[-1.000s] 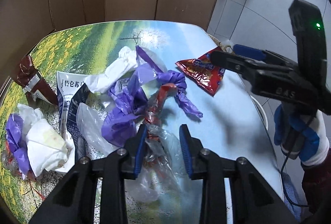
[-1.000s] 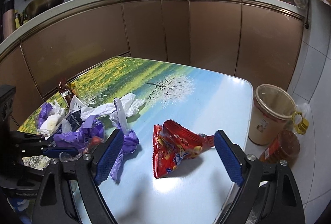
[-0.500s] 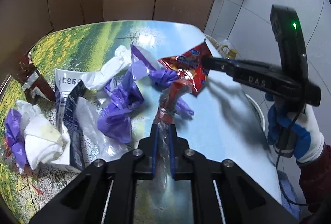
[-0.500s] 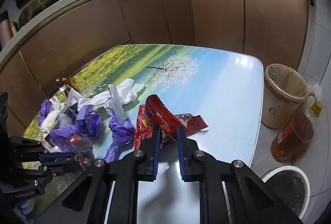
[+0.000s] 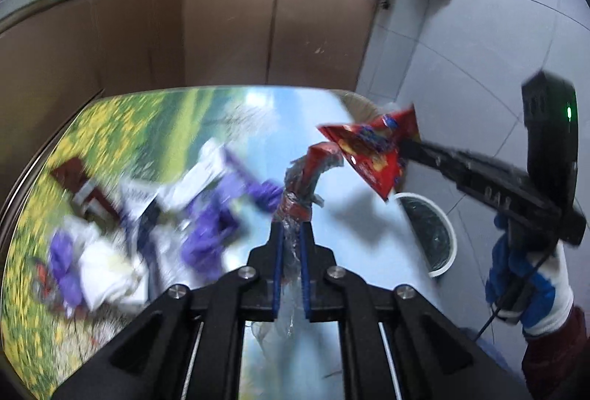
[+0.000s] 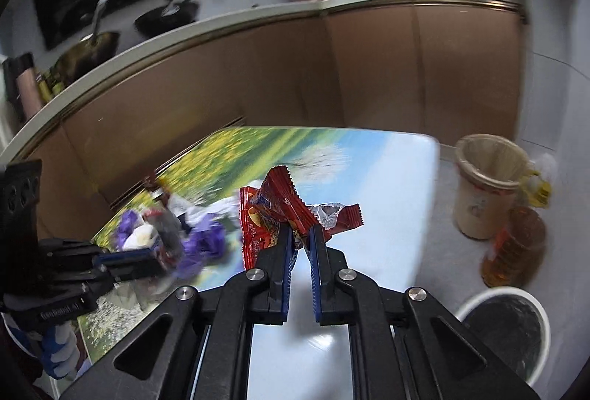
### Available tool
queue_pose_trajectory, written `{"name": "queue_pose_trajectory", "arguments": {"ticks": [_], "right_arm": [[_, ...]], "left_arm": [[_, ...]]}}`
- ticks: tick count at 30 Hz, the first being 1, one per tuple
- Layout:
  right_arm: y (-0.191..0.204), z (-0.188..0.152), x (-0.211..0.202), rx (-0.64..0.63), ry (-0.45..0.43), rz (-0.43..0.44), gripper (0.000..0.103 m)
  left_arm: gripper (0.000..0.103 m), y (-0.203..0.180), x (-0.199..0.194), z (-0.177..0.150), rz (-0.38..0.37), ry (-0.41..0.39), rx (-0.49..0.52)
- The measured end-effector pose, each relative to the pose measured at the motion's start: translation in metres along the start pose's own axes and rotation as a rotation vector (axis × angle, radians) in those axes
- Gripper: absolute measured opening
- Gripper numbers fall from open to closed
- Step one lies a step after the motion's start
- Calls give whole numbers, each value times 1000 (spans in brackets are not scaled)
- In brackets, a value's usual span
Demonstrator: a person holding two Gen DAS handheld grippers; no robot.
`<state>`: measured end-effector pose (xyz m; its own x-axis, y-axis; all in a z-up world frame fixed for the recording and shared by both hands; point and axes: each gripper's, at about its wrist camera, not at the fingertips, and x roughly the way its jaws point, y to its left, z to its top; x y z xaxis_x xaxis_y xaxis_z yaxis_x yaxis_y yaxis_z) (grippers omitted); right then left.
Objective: Collect trash
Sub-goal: 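Carry both items over the white bin and open both tools to drop them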
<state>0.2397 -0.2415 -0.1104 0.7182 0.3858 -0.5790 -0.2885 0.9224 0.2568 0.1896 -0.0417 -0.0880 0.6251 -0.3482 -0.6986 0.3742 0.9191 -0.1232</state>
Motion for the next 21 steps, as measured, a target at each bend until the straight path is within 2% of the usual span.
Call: {"name": "queue_pose_trajectory", "arguments": {"ticks": [5, 8, 12, 16, 18, 20, 21], "right_arm": [[-53, -25, -36, 100, -8, -225, 9], [-91, -43, -49, 160, 24, -355, 9], [-139, -63, -54, 227, 67, -486, 9], [-179, -84, -48, 292, 110, -556, 14], [-199, -95, -44, 322, 127, -579, 21], [-212, -102, -38, 339, 141, -603, 23], [-216, -105, -38, 343, 148, -612, 29]], "left_arm": [[7, -55, 34, 30, -101, 13, 70], [7, -93, 63, 43, -161, 39, 116], [7, -156, 118, 58, -238, 99, 177], [8, -201, 167, 59, -296, 179, 195], [9, -215, 189, 58, -324, 218, 188], [10, -225, 211, 56, -348, 256, 176], [10, -227, 217, 55, -356, 270, 170]]}}
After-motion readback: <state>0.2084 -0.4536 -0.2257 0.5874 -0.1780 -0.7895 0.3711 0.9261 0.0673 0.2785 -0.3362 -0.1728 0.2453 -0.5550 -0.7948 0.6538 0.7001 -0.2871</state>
